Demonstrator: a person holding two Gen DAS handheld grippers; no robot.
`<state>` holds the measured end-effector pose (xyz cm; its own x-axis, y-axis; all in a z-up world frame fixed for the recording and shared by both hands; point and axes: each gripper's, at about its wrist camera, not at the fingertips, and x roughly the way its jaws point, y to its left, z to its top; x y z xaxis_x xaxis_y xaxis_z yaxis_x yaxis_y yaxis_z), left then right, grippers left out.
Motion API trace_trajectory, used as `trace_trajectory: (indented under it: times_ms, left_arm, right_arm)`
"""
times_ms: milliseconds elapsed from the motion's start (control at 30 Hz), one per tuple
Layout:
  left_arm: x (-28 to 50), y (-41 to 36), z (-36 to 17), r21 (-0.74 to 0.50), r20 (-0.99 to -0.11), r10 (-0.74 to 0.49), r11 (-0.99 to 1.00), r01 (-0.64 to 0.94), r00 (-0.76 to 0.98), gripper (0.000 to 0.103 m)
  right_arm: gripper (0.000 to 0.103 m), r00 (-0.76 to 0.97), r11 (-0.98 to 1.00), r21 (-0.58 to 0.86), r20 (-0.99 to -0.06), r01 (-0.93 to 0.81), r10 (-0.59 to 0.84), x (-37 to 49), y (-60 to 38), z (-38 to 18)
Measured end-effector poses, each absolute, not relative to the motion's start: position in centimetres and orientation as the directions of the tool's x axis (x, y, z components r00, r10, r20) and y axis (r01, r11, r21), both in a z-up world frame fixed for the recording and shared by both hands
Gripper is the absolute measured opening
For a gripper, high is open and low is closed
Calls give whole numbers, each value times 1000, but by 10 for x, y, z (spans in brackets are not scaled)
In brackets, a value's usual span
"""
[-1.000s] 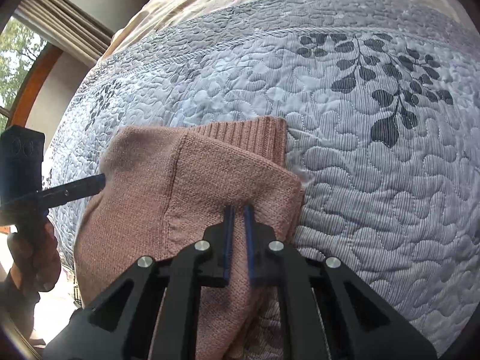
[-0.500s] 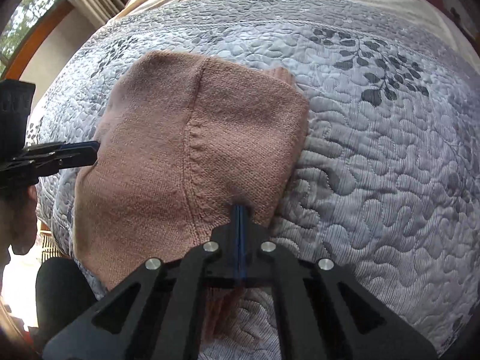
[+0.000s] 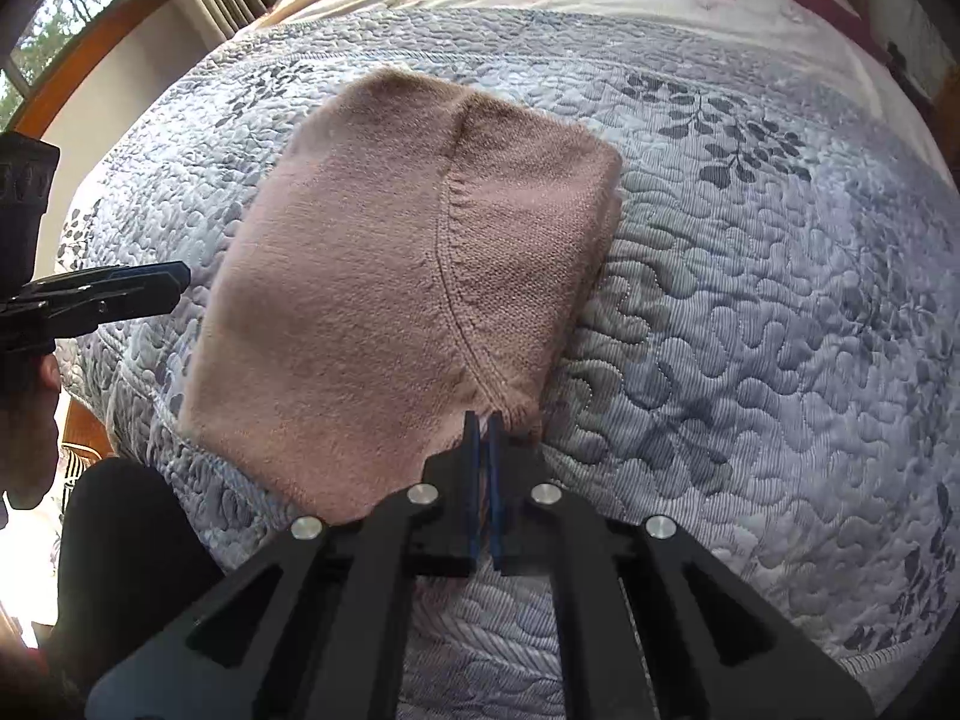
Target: Fold small clothes
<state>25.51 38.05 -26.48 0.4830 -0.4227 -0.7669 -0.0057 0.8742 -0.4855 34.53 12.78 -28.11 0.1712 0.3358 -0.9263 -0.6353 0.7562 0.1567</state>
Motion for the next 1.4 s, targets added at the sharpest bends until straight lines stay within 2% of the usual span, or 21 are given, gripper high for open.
trace_trajectory:
  times_ms: [33,100,233,267,333,367,400,433,467,500,567,667,767,900,1133,1233,1400]
  left_arm:
    - [245,378,-263,-489,-760,-426,872,-1,491,56]
    - [235,374,-279,-486,-778,-418,874,-27,469,57]
    - [239,369,-336,-406,-886,-339,897,-176,318,57]
    - [237,369,-334,-402,-889,-330,895,-193,317,57]
    - [225,369,-310,-419,-866,-331,889,-184,374,59]
    - [217,369,-293,-402,-860,-303,898,-180,410,62]
    - [207,368,-274,-365,-856,-253,913,-182,452,72]
    - [195,365,-254,-319,-848,-191,929,-187,495,78]
    - [181,361,-234,-271,-836,-131,943,-192,533,78]
    - [166,354,-214,-227,-821,-85,956,-186,564,79]
    - [134,339,-178,-135,-795,20,969,-209,607,82]
    - [88,319,-133,-44,-763,128,967,-249,634,83]
    - [45,305,-96,25,-734,196,965,-263,650,84]
    - [1,297,-66,-68,-766,119,962,-263,632,84]
    - [-51,280,-24,-32,-765,174,951,-307,621,84]
    - [-70,279,-8,-65,-754,161,947,-316,637,84]
    - [-84,270,1,-48,-735,174,951,-307,655,84]
  right_arm:
    - [1,173,749,165,-920,-642,351,338,127,-275]
    - [1,161,740,171,-922,-650,353,328,129,-280]
    - [0,103,781,148,-960,-607,262,328,131,-329]
    - [0,107,790,158,-956,-592,272,326,129,-326]
    - [7,133,788,169,-944,-592,302,314,126,-304]
    - [14,166,784,150,-937,-603,307,306,125,-289]
    - [34,198,784,130,-931,-607,308,296,123,-273]
    - [46,235,791,111,-922,-602,308,286,120,-257]
    - [67,273,799,93,-911,-594,309,275,117,-241]
    - [81,312,806,71,-899,-588,308,263,115,-224]
    - [93,405,828,7,-870,-560,281,232,111,-190]
    - [99,530,859,-71,-812,-508,246,185,104,-144]
    - [100,639,899,-114,-742,-422,206,142,95,-103]
    - [100,658,919,-64,-718,-390,229,98,82,-64]
    - [100,685,918,-104,-699,-383,207,40,76,-15]
    - [100,682,919,-111,-705,-378,195,23,72,-3]
    - [100,684,928,-95,-703,-359,193,4,65,12]
